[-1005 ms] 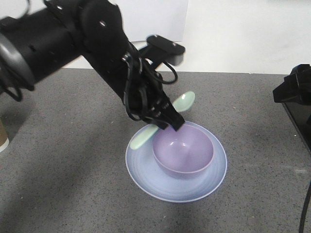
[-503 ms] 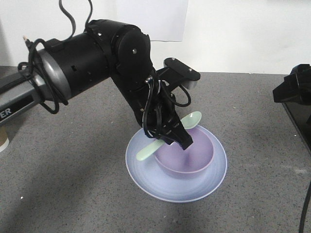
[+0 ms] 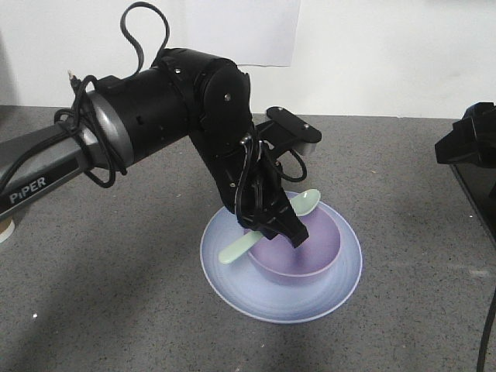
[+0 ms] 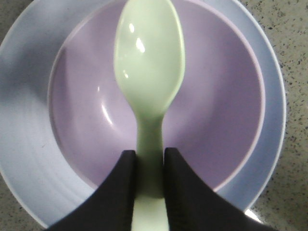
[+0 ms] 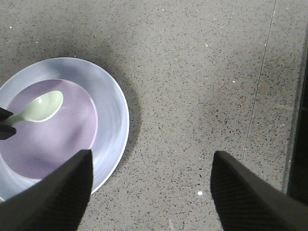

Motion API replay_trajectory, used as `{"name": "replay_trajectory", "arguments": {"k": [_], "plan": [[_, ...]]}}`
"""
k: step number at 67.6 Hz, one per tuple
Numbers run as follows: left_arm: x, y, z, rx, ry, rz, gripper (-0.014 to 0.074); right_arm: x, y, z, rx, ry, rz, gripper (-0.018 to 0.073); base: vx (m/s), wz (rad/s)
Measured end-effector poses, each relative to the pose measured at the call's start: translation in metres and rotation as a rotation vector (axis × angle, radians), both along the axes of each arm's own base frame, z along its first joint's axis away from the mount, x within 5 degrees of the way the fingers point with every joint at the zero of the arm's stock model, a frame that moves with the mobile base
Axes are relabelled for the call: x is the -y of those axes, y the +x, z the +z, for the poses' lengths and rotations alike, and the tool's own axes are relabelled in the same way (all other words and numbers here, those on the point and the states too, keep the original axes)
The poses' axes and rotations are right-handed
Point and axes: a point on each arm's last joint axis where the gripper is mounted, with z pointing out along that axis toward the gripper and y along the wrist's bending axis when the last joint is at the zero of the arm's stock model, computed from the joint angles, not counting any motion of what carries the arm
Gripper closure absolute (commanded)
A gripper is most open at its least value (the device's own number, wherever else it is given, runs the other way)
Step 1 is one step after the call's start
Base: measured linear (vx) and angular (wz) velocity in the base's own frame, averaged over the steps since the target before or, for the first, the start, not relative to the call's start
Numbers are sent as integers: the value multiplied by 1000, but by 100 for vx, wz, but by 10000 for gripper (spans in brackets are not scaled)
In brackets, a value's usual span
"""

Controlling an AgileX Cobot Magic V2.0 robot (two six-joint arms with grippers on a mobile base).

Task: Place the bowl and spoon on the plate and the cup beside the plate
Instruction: 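Move the left gripper with the spoon over the bowl and lower it, then release the spoon into the bowl and raise the left gripper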

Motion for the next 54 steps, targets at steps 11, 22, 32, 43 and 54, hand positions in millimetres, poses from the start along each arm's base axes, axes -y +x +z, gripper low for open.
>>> {"name": "replay_trajectory", "arguments": {"k": [11,22,32,43,54], "plan": [[1,2,-4,1,13,-1,584,0,0,0,0,0,0,64,0,0],[1,2,-6,-1,16,-1,552,0,0,0,0,0,0,64,0,0],[1,3,-6,0,16,-1,485,0,0,0,0,0,0,64,0,0],[1,3,-6,0,16,-1,373,0,0,0,0,0,0,64,0,0],[1,3,-6,-1,16,0,248,0,0,0,0,0,0,64,0,0]]}}
